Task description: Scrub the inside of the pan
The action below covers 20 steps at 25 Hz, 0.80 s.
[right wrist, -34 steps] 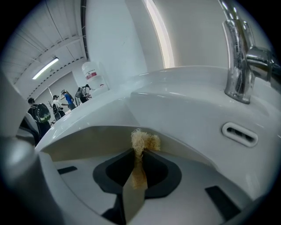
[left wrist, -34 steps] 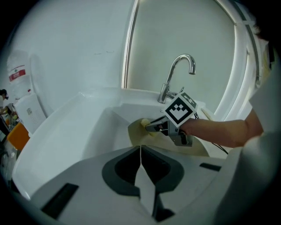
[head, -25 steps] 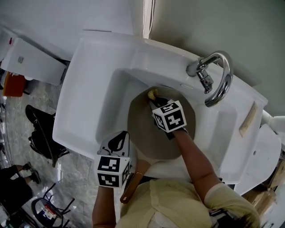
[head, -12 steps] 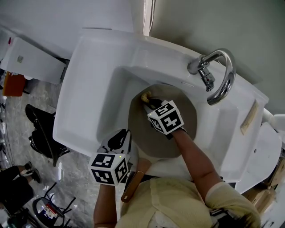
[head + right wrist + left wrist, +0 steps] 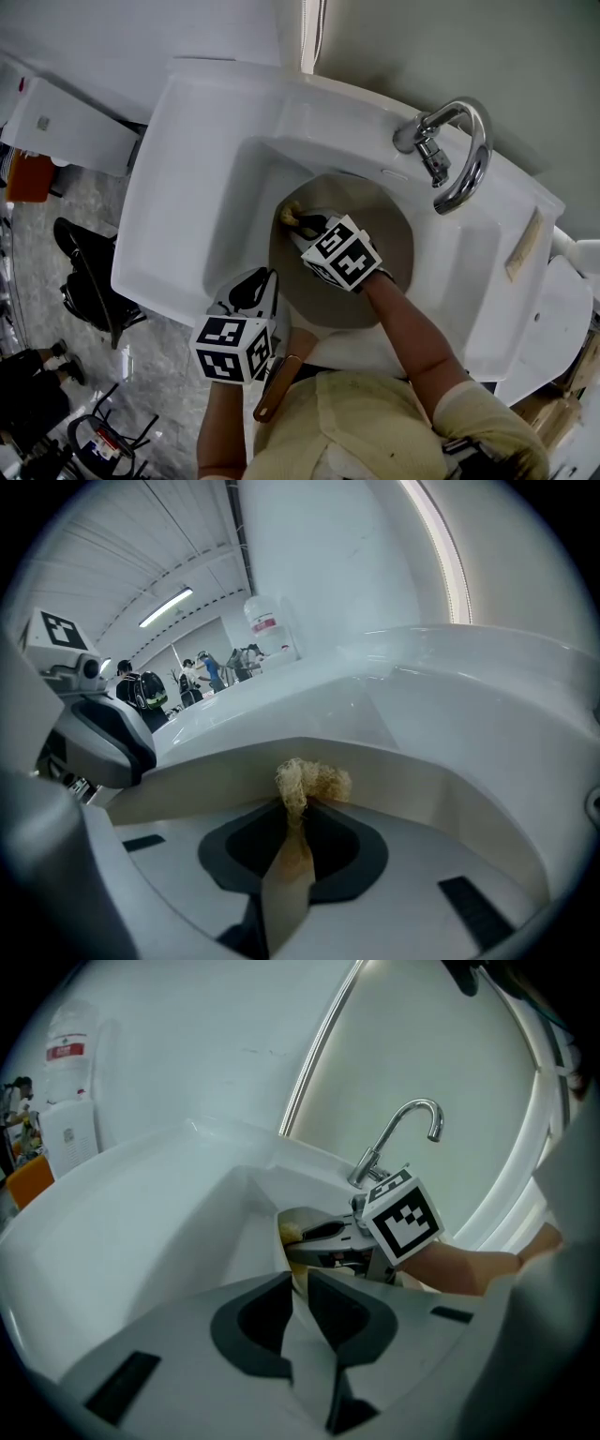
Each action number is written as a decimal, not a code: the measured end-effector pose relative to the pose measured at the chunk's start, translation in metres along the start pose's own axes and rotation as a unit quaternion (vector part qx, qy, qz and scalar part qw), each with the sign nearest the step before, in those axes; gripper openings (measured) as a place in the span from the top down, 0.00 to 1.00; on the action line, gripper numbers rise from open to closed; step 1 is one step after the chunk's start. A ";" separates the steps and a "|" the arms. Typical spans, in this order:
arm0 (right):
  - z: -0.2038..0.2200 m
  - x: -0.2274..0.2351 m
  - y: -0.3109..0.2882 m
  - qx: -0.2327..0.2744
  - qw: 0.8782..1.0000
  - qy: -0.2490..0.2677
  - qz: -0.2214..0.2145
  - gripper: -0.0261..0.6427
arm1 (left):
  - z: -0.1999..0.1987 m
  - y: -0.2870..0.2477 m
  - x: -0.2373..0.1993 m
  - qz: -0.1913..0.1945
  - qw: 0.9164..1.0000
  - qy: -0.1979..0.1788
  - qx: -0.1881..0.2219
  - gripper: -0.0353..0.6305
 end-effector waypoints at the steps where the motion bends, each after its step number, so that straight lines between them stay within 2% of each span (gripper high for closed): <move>1: 0.000 -0.001 0.000 -0.001 1.000 0.001 -0.004 0.85 | 0.000 0.000 0.000 -0.001 1.000 0.000 0.001 0.80; 8: 0.001 -0.015 0.003 -0.016 0.999 0.015 -0.045 0.85 | -0.001 0.002 0.000 -0.001 1.000 -0.012 0.001 0.81; 20: 0.011 -0.045 0.013 -0.056 0.991 0.008 -0.122 0.85 | 0.002 0.008 0.004 0.005 1.000 -0.025 0.002 0.84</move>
Point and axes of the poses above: the fingertips, and each gripper's own axes: y backward along the fingers, x to its right, z out of its underside, the point moved 4 cm from there along y, backward along the fingers, and after that the axes turned 14 degrees about x, right-handed, at the moved point
